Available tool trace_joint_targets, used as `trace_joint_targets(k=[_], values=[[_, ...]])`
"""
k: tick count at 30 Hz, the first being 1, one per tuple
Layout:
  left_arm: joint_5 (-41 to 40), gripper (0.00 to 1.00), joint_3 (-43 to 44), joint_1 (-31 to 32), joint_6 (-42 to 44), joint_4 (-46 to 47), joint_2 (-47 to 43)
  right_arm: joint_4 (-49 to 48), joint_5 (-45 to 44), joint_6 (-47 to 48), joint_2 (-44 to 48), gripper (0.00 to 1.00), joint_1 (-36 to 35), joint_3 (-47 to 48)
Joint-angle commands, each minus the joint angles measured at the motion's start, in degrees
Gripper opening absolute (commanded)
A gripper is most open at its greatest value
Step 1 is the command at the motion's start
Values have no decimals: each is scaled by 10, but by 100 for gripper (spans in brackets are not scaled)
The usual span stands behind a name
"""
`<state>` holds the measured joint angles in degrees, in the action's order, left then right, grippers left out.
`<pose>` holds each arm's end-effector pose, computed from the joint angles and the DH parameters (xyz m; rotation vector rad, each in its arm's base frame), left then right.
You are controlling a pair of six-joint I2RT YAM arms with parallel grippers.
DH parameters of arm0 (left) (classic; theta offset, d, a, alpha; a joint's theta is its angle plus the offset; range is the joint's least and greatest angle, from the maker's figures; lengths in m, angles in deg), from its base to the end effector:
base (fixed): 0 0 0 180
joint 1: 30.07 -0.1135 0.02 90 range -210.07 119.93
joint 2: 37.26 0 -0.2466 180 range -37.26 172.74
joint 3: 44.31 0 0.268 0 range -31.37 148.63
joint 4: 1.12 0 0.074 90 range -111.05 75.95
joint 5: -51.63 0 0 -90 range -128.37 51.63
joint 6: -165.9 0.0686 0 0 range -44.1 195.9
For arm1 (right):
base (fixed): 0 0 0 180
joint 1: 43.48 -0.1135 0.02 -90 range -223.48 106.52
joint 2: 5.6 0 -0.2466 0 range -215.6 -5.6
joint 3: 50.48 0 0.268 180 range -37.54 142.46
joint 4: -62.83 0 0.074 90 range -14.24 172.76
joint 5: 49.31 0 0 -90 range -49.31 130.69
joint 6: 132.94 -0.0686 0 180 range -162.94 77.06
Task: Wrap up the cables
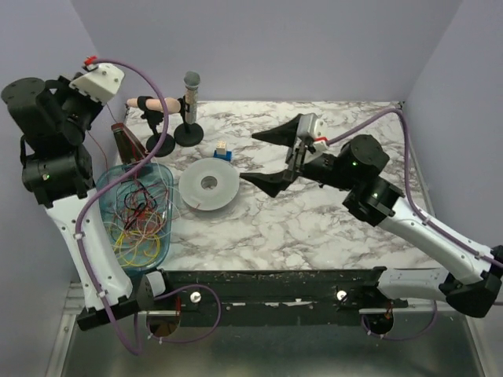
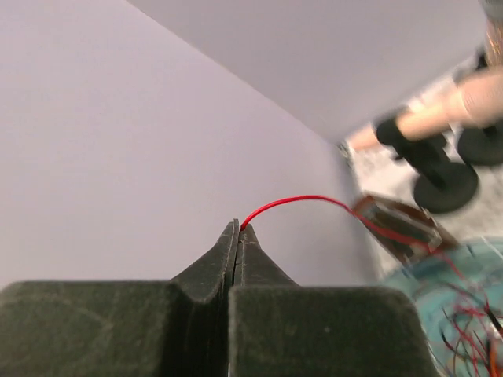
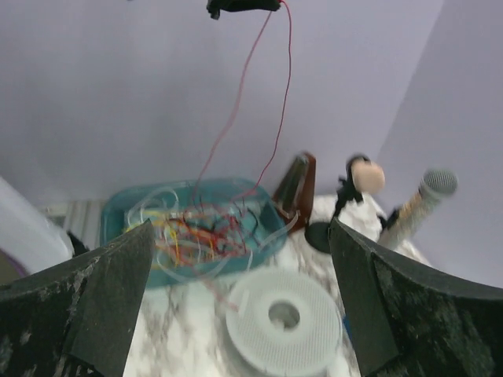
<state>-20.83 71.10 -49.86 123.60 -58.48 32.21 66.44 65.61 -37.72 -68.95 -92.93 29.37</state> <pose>0.2484 0.0674 0.5094 0.6486 1.6766 0.5818 0.1725 0.2461 0.4404 -0.9728 1.0494 0.9336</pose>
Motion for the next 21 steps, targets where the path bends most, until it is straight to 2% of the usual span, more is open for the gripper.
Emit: trace_joint_targets(k=[1,6,11,16,21], values=[[9,0,165,-1,-128,-6,3,-9,-46,9,-101,100,-54,131],[79,0,280,-2,-184,-14,9,-60,-73,-109,-246,100,-63,292],[190,0,282,-1,-205,-68,1,-71,-77,-137,-373,100,-69,445],[277,0,266,-1,-252,-61,-7,-56,-70,-143,-454,100,-76,537],[353,0,273,-1,-233,-110,-1,-104,-56,-172,-472,100,-79,535]])
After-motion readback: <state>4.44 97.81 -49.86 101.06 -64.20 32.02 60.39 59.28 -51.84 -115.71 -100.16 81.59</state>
